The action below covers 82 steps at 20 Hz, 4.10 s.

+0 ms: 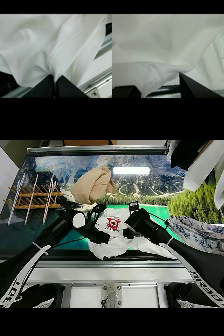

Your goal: Fold the clothes and pants, and hang the long-sleeved shirts on hangers.

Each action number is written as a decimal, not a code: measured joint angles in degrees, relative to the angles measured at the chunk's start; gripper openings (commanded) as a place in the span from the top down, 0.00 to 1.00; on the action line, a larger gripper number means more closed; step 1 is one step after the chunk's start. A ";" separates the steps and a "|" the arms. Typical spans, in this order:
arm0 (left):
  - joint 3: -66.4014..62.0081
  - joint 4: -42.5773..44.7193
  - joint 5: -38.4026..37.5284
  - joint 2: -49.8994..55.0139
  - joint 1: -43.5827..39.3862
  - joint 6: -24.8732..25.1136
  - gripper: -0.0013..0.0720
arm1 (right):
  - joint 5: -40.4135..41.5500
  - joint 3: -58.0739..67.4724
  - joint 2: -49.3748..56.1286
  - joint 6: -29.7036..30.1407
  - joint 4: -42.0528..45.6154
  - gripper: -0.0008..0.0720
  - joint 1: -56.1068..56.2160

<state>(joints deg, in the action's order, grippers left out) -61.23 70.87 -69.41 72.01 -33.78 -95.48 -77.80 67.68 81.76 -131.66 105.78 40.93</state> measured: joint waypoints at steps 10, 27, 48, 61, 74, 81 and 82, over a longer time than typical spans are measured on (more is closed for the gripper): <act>-8.41 -0.07 -4.85 -7.37 3.76 2.62 0.96 | -14.03 11.98 -5.38 17.49 7.63 0.96 -1.18; -1.46 -5.20 -4.66 -6.23 4.83 4.33 0.95 | -22.73 18.53 -13.86 19.15 -7.54 0.96 -1.20; -1.92 7.85 4.09 -6.67 30.40 9.77 0.12 | -22.53 18.47 -12.63 18.91 -8.09 0.96 -1.22; -4.39 45.29 19.52 13.79 35.50 0.22 0.12 | -22.53 18.47 -12.63 18.91 -8.11 0.96 -1.22; -13.79 45.11 19.93 28.00 40.41 -1.09 0.12 | -22.53 18.47 -12.63 18.91 -8.11 0.96 -1.22; -13.99 45.03 20.63 29.79 41.31 -1.09 0.60 | -22.53 18.47 -12.63 18.91 -8.11 0.96 -1.22; -13.97 45.00 20.46 29.88 41.35 -1.09 0.78 | -22.53 18.47 -12.63 18.91 -8.11 0.96 -1.22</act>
<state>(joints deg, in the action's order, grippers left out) -75.20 115.87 -48.95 101.89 7.57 -96.57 -100.33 86.15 69.12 -112.75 97.67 39.70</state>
